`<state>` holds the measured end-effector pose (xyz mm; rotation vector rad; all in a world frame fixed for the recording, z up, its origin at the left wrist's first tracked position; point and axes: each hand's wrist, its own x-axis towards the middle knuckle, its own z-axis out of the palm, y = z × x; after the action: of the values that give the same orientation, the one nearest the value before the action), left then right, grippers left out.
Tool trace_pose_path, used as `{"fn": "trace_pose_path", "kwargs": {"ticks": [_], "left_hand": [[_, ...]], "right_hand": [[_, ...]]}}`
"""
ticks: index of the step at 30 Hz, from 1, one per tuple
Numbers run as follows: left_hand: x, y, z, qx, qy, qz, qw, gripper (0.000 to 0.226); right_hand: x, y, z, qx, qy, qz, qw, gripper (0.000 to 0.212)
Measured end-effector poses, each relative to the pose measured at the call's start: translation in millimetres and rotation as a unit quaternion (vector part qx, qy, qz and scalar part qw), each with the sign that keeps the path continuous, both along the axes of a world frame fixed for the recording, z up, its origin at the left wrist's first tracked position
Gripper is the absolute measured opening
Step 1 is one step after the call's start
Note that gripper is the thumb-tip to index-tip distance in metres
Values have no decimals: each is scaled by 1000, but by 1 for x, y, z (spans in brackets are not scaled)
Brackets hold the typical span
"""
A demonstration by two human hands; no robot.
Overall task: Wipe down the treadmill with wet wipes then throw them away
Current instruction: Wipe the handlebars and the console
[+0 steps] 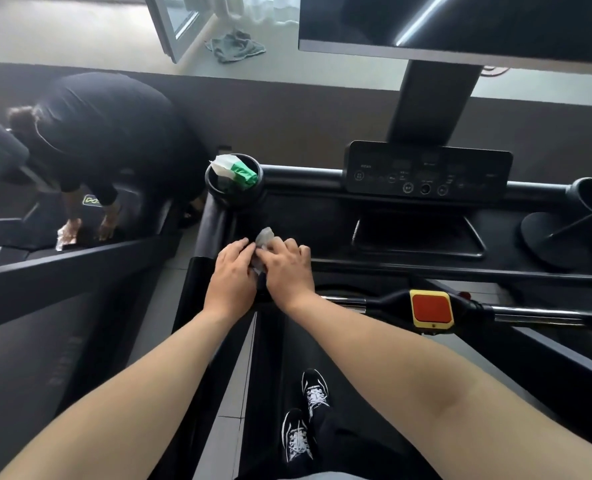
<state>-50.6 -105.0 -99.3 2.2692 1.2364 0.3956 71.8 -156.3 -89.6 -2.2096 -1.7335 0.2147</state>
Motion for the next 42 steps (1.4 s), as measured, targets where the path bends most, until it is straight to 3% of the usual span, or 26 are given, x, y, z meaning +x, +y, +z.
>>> {"fn": "trace_pose_path", "kwargs": {"ticks": [4,7,13,18,21,25,30,35,42], "left_hand": [[-8,-3,-14,128,126,-104,978,62],[-7,-6,-14,119,157,-108,974,64],[-3,-5,-6,57,114,-79,989,62],[20,-17,-1,52,97,-58,992,58],[53,-33,6,69,69,-101,990,56],[95,-59,13,20,-4,-135,991,53],[91,-60,-6,66,60,-166,982,62],[89,-60,-8,77,55,-159,983,56],[92,-63,-6,64,64,-147,985,55]], "right_hand": [[26,-19,-4,47,-27,-45,997,15],[58,-46,-8,76,-38,-77,993,26],[111,-97,-8,57,-67,-162,983,24],[100,-93,-4,34,-49,-184,981,17],[78,-77,-3,31,-45,-165,985,15],[76,-75,0,8,-57,-127,990,18],[117,-108,4,-3,-88,-167,982,19],[165,-146,9,-63,-72,-237,967,24],[147,-134,16,-89,-58,-288,952,24]]}}
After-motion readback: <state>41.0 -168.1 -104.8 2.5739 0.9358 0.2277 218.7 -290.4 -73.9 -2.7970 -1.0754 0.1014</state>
